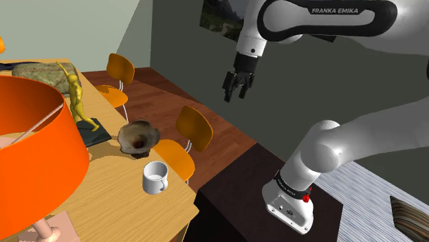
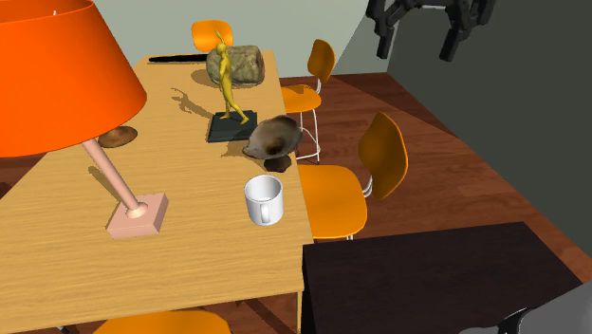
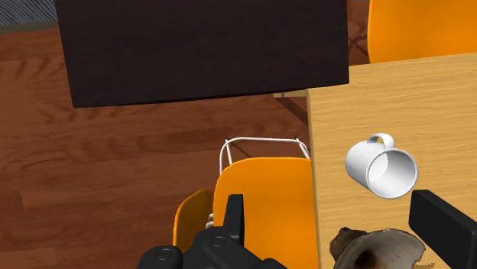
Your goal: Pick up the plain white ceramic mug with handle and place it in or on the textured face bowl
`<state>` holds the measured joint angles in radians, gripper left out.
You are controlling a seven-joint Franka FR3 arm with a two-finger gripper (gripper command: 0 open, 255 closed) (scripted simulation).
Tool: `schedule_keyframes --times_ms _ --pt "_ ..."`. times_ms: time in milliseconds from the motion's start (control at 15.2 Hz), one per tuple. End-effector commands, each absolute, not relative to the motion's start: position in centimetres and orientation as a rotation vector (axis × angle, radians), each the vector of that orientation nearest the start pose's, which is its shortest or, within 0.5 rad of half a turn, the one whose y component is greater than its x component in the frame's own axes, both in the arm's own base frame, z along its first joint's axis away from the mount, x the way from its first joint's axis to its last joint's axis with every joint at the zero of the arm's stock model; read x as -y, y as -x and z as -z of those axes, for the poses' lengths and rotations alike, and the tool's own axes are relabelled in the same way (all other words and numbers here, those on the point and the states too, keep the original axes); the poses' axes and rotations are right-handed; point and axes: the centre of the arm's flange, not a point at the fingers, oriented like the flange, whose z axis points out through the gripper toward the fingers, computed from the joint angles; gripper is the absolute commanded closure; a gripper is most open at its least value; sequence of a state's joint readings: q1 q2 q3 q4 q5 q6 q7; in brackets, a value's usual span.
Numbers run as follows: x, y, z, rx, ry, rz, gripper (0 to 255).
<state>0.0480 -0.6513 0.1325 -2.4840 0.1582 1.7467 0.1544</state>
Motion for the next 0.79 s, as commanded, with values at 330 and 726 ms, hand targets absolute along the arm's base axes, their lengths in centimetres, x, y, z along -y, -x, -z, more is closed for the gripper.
schedule_keyframes --times_ms 330,726 --pt "-12.7 -36.2 -42.2 -0.056 3.087 -0.153 0" --pt "-16.7 -38.4 -35.6 -0.052 3.096 -0.155 0"
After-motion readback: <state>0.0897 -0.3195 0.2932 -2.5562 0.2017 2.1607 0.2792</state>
